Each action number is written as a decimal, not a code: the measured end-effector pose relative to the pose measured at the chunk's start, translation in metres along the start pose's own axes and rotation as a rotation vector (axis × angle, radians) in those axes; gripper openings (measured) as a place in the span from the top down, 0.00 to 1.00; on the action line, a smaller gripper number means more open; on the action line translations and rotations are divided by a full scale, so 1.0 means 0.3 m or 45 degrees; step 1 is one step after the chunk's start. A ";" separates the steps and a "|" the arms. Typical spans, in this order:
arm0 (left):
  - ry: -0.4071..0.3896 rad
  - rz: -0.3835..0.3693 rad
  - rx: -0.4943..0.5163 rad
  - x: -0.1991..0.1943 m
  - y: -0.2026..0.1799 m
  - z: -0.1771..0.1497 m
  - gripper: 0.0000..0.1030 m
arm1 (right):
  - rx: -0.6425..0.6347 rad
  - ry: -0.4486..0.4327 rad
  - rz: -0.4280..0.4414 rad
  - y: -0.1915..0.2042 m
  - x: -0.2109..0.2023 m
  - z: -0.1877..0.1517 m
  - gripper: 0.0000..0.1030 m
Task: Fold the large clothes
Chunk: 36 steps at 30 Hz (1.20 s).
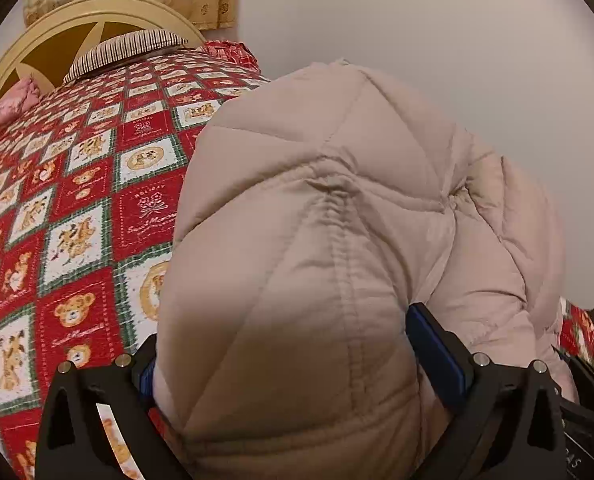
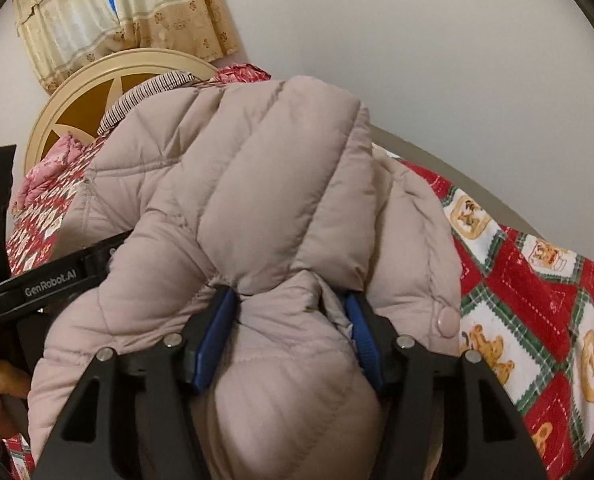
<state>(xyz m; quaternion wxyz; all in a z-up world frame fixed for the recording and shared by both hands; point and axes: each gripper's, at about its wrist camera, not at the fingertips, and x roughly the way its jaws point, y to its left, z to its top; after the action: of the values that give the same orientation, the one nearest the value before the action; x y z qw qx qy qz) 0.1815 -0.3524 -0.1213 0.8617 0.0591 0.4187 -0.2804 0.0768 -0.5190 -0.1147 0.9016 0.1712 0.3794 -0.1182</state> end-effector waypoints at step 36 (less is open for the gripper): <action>-0.051 0.103 0.323 -0.560 -0.009 -0.442 0.01 | 0.000 -0.171 -0.101 0.116 -0.645 -0.342 0.09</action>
<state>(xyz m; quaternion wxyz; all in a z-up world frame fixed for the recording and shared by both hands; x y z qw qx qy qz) 0.0060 -0.2372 -0.0793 0.8660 0.1790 0.3600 -0.2973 -0.1096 -0.4303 -0.0340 0.9195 0.1479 0.3246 -0.1650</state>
